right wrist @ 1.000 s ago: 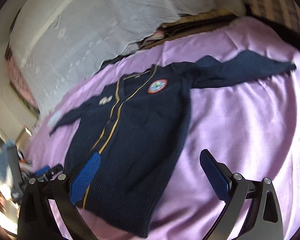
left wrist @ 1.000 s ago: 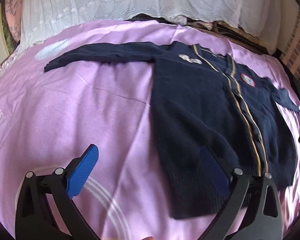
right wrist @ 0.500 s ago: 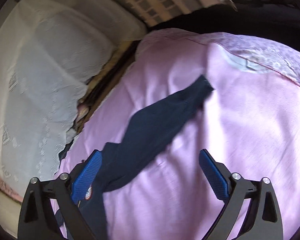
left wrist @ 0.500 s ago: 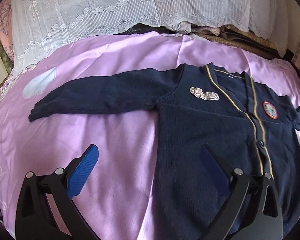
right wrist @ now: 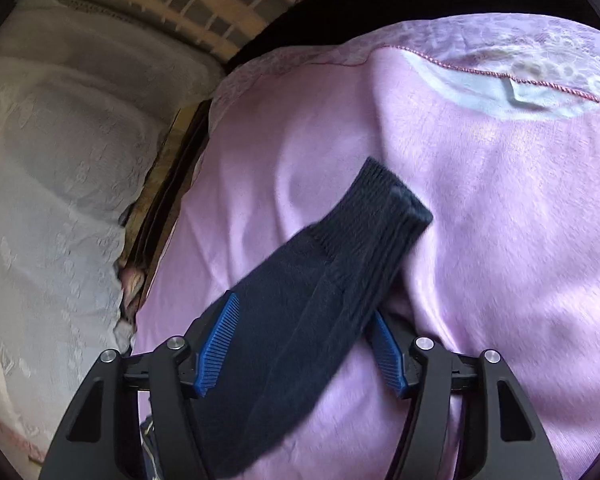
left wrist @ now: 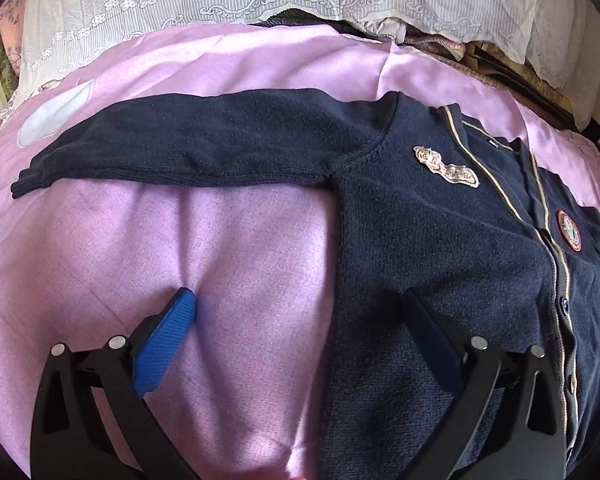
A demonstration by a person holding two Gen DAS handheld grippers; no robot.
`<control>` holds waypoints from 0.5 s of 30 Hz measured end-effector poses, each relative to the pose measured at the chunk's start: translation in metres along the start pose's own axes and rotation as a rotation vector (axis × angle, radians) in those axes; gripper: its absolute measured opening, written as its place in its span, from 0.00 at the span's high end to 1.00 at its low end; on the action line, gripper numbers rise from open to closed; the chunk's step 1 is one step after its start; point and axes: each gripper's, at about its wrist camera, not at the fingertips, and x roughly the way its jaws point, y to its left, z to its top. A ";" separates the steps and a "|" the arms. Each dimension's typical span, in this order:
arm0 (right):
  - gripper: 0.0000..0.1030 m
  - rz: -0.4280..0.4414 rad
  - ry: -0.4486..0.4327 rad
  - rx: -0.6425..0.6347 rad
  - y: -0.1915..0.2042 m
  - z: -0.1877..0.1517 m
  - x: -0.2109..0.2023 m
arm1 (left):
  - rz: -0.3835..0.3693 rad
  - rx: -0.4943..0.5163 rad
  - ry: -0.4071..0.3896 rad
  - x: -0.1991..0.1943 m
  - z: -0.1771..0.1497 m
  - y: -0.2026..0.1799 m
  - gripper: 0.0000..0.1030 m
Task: Fold small clothes
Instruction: 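Move the right tool to the sleeve cuff and close on it, then lift the sleeve cuff with the right tool and fold it across the cardigan body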
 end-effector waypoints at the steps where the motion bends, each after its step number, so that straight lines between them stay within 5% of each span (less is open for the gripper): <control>1: 0.38 -0.006 -0.016 -0.028 0.001 -0.001 0.001 | -0.002 -0.001 0.001 0.000 0.000 0.001 0.04; 4: 0.51 -0.028 -0.033 -0.088 0.002 -0.006 0.000 | -0.004 -0.001 0.000 0.001 0.000 0.002 0.04; 5: 0.69 -0.018 -0.037 -0.073 -0.002 -0.005 -0.001 | -0.004 -0.002 0.000 0.001 0.000 0.002 0.04; 7: 0.90 0.037 -0.055 0.030 -0.025 -0.002 -0.007 | -0.006 -0.003 -0.001 0.001 0.000 0.002 0.04; 10: 0.91 0.139 -0.072 0.137 -0.044 0.001 -0.020 | -0.016 -0.009 -0.005 0.000 0.000 0.004 0.04; 15: 0.92 0.087 -0.144 0.063 -0.044 0.000 -0.045 | -0.022 -0.013 -0.007 0.000 -0.001 0.004 0.04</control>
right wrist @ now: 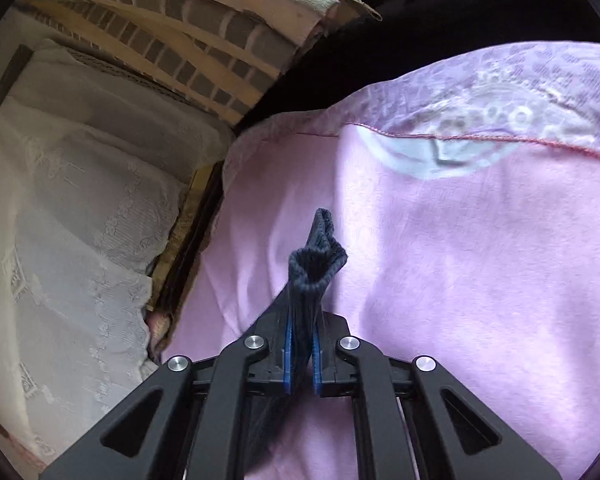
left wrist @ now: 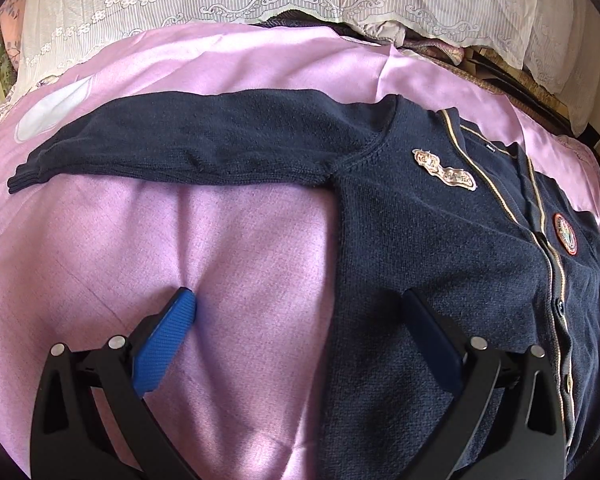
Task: Fold small clothes
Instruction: 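Lift the sleeve cuff with the right tool and fold it across the cardigan body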
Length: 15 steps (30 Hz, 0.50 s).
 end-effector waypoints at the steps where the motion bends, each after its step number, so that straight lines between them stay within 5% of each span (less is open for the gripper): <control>1: 0.95 -0.049 0.047 0.029 -0.011 -0.002 0.008 | 0.000 0.000 0.000 0.000 0.000 0.000 0.04; 3: 0.92 -0.020 0.065 0.088 -0.025 -0.003 0.010 | 0.000 0.000 0.000 0.000 0.000 0.000 0.04; 5: 0.71 0.027 0.073 0.081 -0.023 0.000 0.007 | 0.000 0.000 0.000 0.000 0.000 0.000 0.04; 7: 0.64 0.052 0.065 0.041 -0.014 0.000 0.007 | -0.001 0.000 0.000 0.000 0.000 0.000 0.04; 10: 0.68 0.034 0.061 -0.001 -0.005 -0.001 0.007 | -0.001 -0.001 -0.001 0.000 -0.001 0.000 0.04; 11: 0.86 0.036 0.062 0.001 -0.004 -0.001 0.007 | 0.000 -0.001 -0.001 0.000 -0.001 0.000 0.04; 12: 0.94 0.041 0.064 0.012 -0.006 0.000 0.007 | 0.000 -0.001 -0.001 0.000 -0.001 0.000 0.04; 15: 0.94 0.074 0.018 0.018 0.001 -0.003 -0.003 | -0.001 -0.001 -0.001 0.000 -0.001 0.000 0.04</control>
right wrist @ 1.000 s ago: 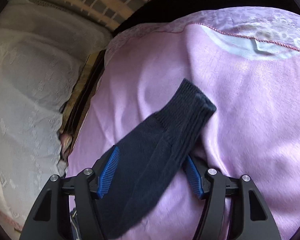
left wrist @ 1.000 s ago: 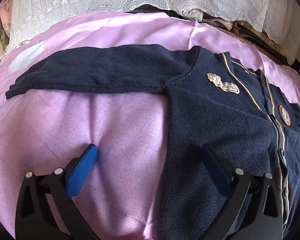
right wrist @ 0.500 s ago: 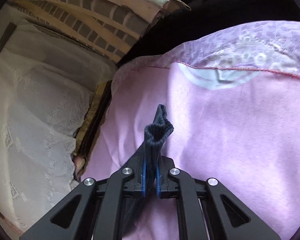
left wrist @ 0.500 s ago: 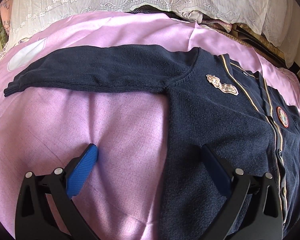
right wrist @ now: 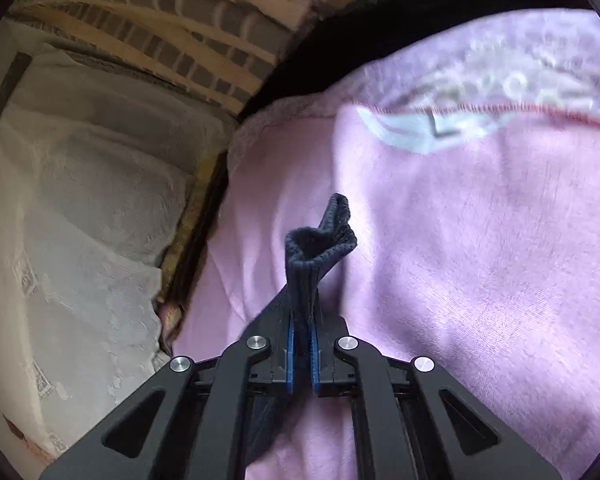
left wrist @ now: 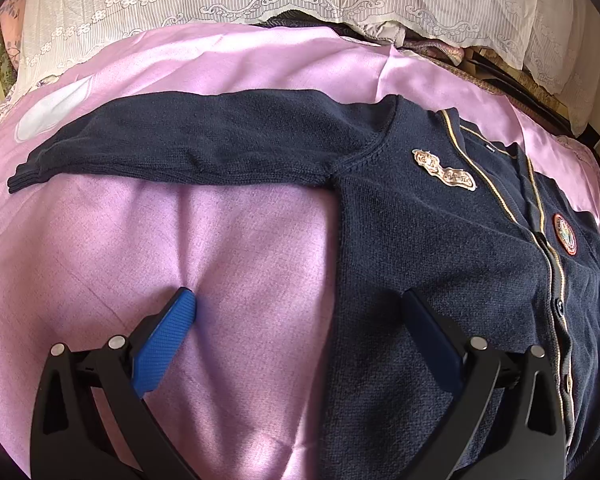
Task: Fold small clothes
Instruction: 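Lift the sleeve cuff with the right tool and fold it across the cardigan body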
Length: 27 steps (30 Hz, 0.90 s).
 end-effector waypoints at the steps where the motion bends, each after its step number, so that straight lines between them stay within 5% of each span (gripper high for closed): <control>1: 0.94 0.005 -0.025 -0.056 0.011 0.000 -0.006 | 0.000 0.000 0.000 0.000 0.000 0.000 0.04; 3: 0.94 -0.033 -0.051 -0.147 0.026 -0.002 -0.010 | 0.001 0.001 0.000 0.000 0.000 0.000 0.04; 5: 0.94 -0.131 0.008 -0.072 0.005 -0.002 0.002 | 0.000 0.000 0.000 0.000 0.000 0.000 0.04; 7: 0.95 -0.118 0.049 0.050 -0.019 0.002 0.008 | 0.001 0.000 0.000 0.000 0.000 0.000 0.04; 10: 0.94 -0.148 0.025 -0.029 -0.003 0.000 0.002 | 0.001 0.000 0.000 0.000 0.000 0.000 0.04; 17: 0.94 -0.012 0.003 -0.175 0.048 -0.007 -0.018 | 0.008 0.005 0.002 0.000 0.000 -0.001 0.04; 27: 0.94 0.120 0.160 -0.361 0.147 -0.082 -0.005 | 0.008 0.005 0.002 0.000 0.001 -0.001 0.04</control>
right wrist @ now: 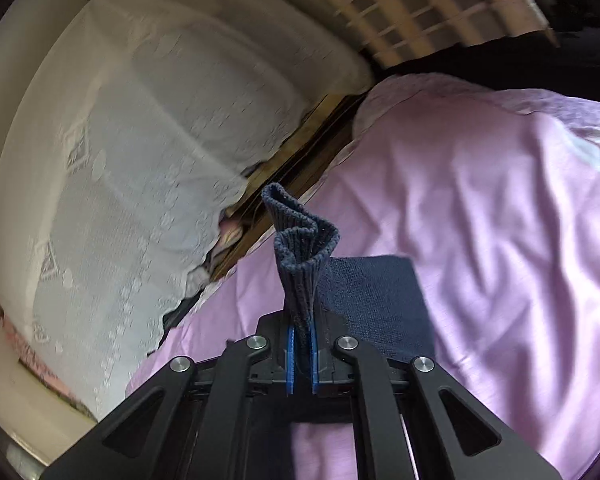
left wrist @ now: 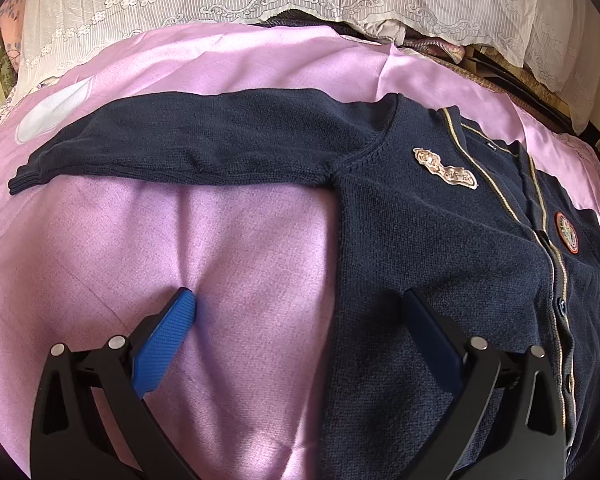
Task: Fold small clothes
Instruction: 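Lift the sleeve cuff with the right tool and fold it across the cardigan body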
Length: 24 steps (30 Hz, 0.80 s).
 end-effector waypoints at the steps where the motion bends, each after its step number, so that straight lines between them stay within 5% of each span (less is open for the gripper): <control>1: 0.94 0.001 0.009 -0.011 0.007 -0.004 0.004 | 0.000 0.000 0.000 0.000 0.000 0.000 0.04; 24: 0.94 0.110 0.304 -0.196 0.176 -0.113 0.117 | 0.006 0.005 0.001 0.004 0.001 0.001 0.04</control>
